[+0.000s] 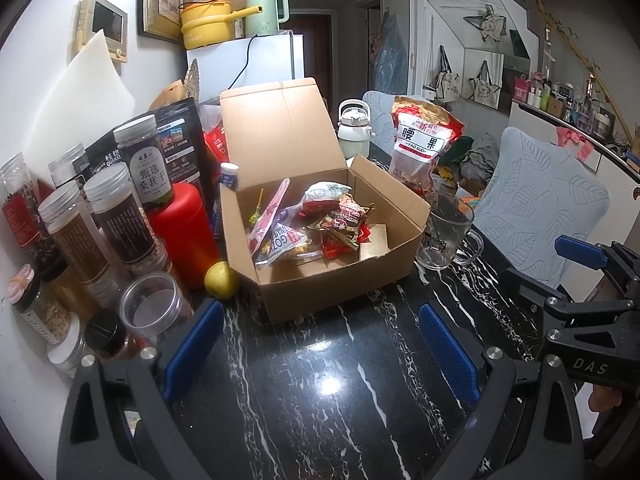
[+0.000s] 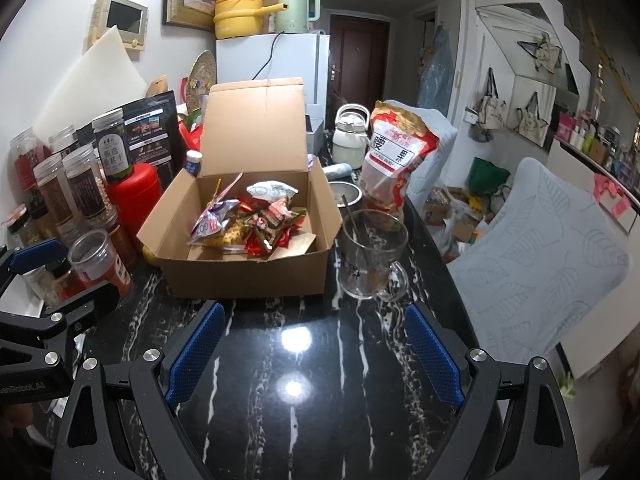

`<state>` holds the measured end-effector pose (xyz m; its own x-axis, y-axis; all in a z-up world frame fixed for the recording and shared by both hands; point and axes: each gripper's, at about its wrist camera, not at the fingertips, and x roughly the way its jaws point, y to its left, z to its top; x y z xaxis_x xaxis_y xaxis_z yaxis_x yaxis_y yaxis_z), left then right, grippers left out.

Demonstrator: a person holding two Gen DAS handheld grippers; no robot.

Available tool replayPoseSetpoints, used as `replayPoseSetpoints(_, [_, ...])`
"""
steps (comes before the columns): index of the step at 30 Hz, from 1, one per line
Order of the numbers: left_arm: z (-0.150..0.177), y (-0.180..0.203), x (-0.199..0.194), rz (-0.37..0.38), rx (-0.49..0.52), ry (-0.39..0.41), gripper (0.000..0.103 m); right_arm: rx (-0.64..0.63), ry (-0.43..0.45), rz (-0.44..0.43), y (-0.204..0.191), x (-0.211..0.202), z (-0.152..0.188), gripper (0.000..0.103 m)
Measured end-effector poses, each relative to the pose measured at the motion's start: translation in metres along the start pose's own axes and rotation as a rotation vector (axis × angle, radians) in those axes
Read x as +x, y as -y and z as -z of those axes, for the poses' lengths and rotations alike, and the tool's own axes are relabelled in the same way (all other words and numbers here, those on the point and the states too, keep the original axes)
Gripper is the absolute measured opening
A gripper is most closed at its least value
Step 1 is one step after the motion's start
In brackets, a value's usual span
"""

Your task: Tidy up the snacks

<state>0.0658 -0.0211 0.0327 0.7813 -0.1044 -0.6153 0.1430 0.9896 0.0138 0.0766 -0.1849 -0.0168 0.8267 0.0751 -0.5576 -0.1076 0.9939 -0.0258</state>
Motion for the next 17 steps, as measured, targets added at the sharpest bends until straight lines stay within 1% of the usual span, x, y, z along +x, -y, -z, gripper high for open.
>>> replayPoseSetpoints(17, [0.0009, -0.0003, 0.0069, -0.008, -0.004, -0.023, 0.100, 0.015, -0.019, -0.004, 0.0011, 0.0070, 0.0019, 0.093])
